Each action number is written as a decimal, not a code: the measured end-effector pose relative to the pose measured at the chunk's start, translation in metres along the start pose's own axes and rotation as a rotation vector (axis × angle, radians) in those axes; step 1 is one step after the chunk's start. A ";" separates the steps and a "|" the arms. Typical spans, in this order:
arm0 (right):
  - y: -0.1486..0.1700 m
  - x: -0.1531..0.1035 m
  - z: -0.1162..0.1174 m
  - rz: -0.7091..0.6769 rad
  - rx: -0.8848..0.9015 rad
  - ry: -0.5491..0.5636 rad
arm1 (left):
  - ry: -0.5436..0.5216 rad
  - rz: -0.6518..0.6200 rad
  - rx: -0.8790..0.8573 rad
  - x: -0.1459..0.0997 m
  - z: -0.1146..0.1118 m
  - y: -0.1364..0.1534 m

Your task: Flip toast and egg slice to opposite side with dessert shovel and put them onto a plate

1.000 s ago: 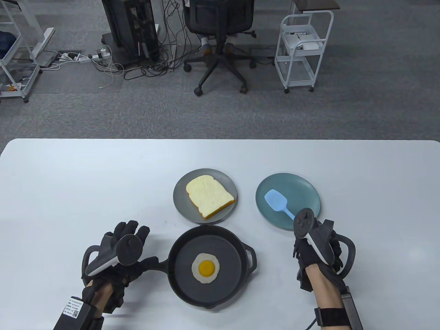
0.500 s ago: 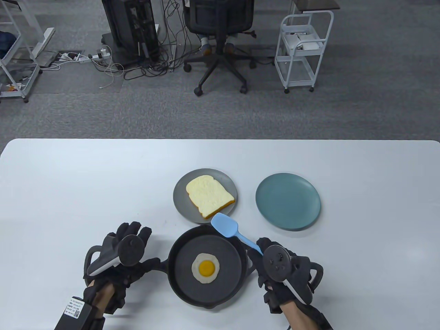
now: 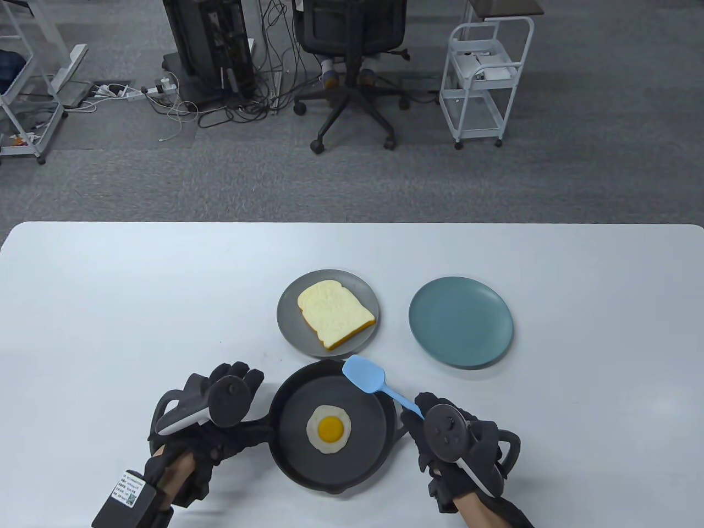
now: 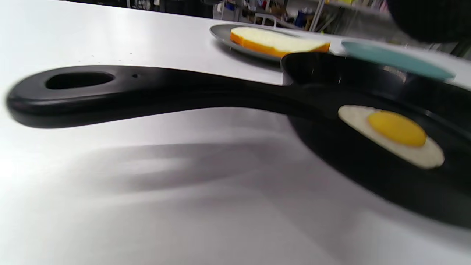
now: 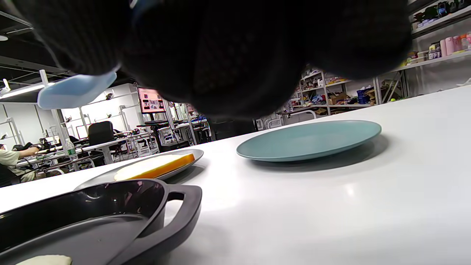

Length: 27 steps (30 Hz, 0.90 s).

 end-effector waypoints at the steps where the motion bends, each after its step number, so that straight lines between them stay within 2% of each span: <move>1: 0.000 0.000 0.000 -0.001 -0.002 -0.004 | 0.006 0.010 0.032 0.002 -0.002 -0.001; 5: -0.001 0.001 0.003 0.000 -0.008 -0.019 | 0.051 0.041 0.096 0.012 -0.014 0.000; 10: 0.000 0.003 0.009 0.002 -0.025 -0.046 | 0.002 0.048 0.176 0.019 -0.028 -0.003; 12: 0.000 0.003 0.011 0.003 -0.026 -0.055 | -0.062 0.042 0.199 0.018 -0.029 -0.006; 17: -0.001 0.004 0.018 -0.003 -0.034 -0.081 | -0.128 0.039 0.160 0.018 -0.033 -0.011; 22: -0.001 0.004 0.024 -0.006 -0.043 -0.111 | -0.120 0.020 0.088 0.013 -0.039 -0.015; 27: 0.001 0.005 0.026 -0.003 -0.041 -0.120 | -0.253 0.016 0.091 -0.004 -0.024 -0.019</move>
Point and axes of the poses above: the tracker on the back of each hand, its own y axis roughly to the little-finger side, its own x axis roughly from the wrist to the fingertips, z = x × y, the point moved 2 cm from there along x, roughly from the wrist to the fingertips, and after that the axes turned 12 degrees about -x, right-handed, at the moved point
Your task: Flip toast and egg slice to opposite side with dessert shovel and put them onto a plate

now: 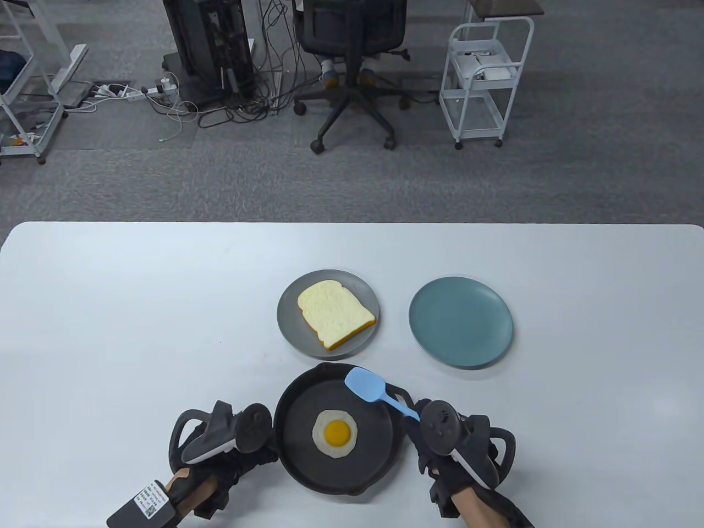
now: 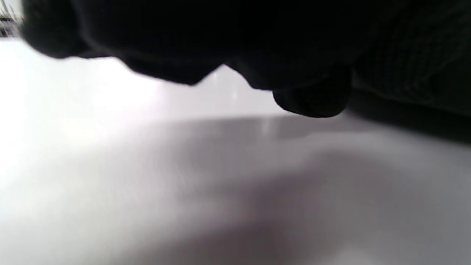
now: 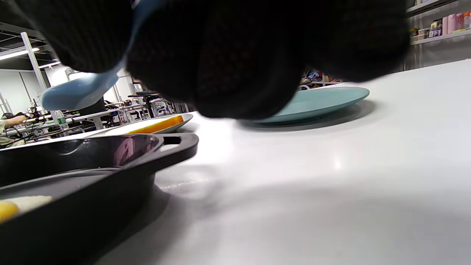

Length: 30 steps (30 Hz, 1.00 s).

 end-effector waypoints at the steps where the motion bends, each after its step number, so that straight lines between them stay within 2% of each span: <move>1: 0.001 0.000 -0.001 0.001 0.004 0.001 | -0.028 0.008 0.012 -0.002 0.004 0.001; 4: 0.002 -0.001 -0.003 -0.002 0.016 0.005 | -0.122 0.035 0.021 -0.010 0.017 0.007; 8: -0.001 -0.004 -0.006 -0.036 0.008 -0.002 | -0.170 0.076 0.009 -0.016 0.028 0.017; 14: -0.015 -0.010 -0.009 -0.107 -0.072 -0.038 | -0.235 0.110 0.095 -0.021 0.035 0.019; 17: -0.023 -0.013 -0.008 -0.127 -0.133 -0.054 | -0.254 0.102 0.128 -0.023 0.036 0.012; 21: -0.028 -0.014 -0.004 -0.152 -0.152 -0.029 | -0.248 0.107 0.078 -0.026 0.039 0.009; 24: -0.025 -0.012 -0.002 -0.166 -0.078 -0.020 | -0.235 0.117 0.020 -0.027 0.041 0.011; 27: -0.025 -0.011 0.001 -0.177 -0.055 -0.020 | -0.250 0.113 0.032 -0.028 0.039 0.008; 30: -0.024 -0.008 0.011 -0.164 0.023 -0.086 | -0.243 0.118 0.053 -0.028 0.037 0.005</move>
Point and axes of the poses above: the tracker on the back of each hand, its own y axis roughly to the little-finger side, its own x axis roughly from the wrist to the fingertips, z = x × y, the point moved 2 cm from there along x, roughly from the wrist to the fingertips, and after that the axes turned 12 degrees about -x, right-handed, at the moved point
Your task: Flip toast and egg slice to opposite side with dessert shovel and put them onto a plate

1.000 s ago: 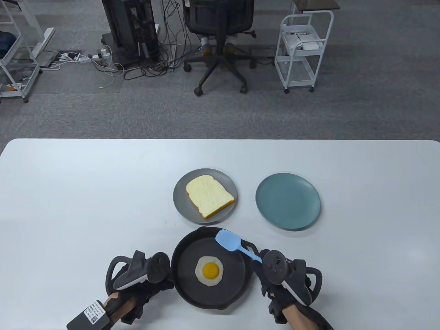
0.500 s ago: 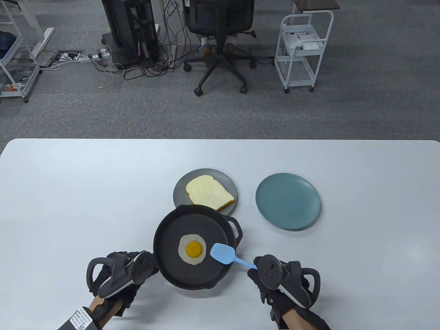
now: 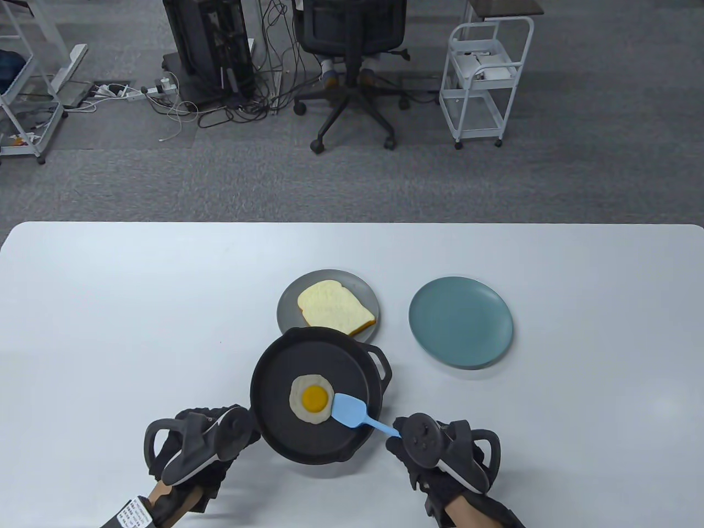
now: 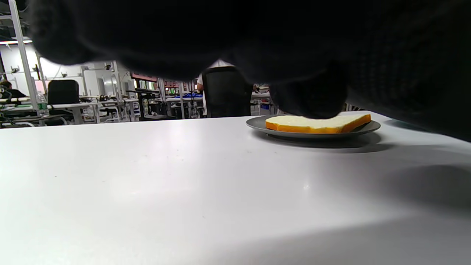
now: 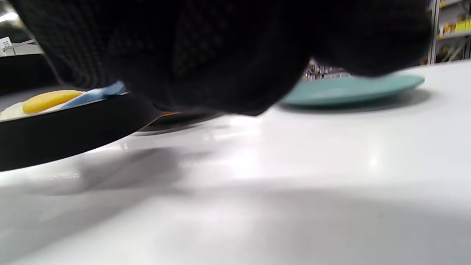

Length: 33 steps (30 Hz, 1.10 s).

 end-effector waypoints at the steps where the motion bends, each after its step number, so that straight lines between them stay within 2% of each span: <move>1: 0.002 0.002 0.004 0.012 0.066 -0.036 | 0.000 -0.001 0.004 0.000 -0.001 0.000; 5: 0.010 0.008 0.015 0.069 0.301 -0.140 | 0.007 -0.005 -0.011 0.000 -0.003 -0.001; 8: 0.014 0.009 0.017 0.096 0.383 -0.170 | -0.008 -0.014 0.012 -0.003 -0.002 -0.005; 14: 0.015 0.009 0.016 0.096 0.313 -0.173 | -0.030 -0.030 0.040 -0.005 -0.001 -0.010; 26: 0.011 0.007 0.010 0.088 0.297 -0.126 | -0.060 -0.046 0.101 -0.010 -0.001 -0.018; 33: 0.007 0.010 0.020 0.078 0.316 -0.179 | -0.041 -0.054 0.102 -0.010 -0.003 -0.021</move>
Point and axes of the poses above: the tracker on the back of each hand, its own y axis roughly to the little-finger side, its own x axis roughly from the wrist to the fingertips, z = x × y, the point moved 2 cm from there along x, roughly from the wrist to the fingertips, and after that the axes turned 12 degrees about -x, right-handed, at the moved point
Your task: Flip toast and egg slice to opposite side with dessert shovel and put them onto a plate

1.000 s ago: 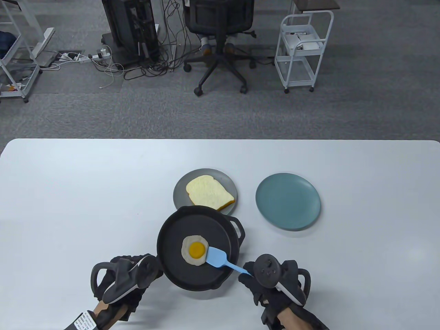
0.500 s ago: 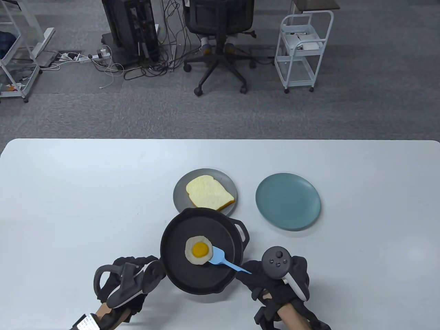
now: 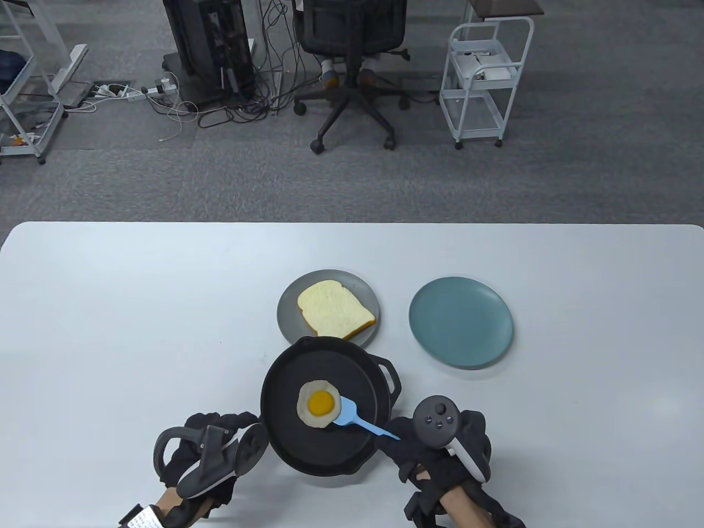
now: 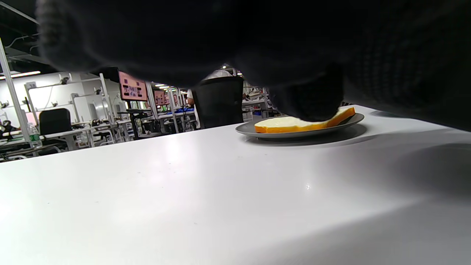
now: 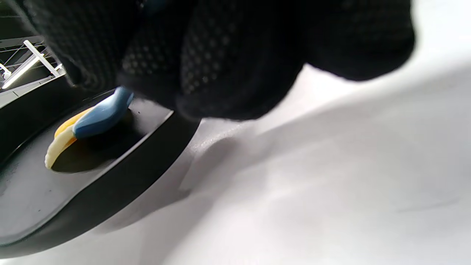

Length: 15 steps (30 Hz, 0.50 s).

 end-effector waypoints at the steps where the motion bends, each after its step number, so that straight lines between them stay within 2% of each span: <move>1: 0.002 0.001 0.001 0.005 0.026 -0.012 | 0.004 0.003 0.004 0.000 0.000 0.001; 10: 0.017 0.008 0.004 0.053 0.236 -0.084 | 0.020 0.031 -0.001 0.003 -0.001 0.007; 15: 0.029 0.008 -0.004 0.084 0.262 -0.042 | 0.031 0.050 -0.015 0.006 -0.001 0.013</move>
Point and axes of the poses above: the tracker on the back of each hand, its own y axis roughly to the little-finger side, its own x axis roughly from the wrist to the fingertips, z = x × y, the point moved 2 cm from there along x, roughly from the wrist to the fingertips, and after that the axes turned 12 degrees about -x, right-handed, at the moved point
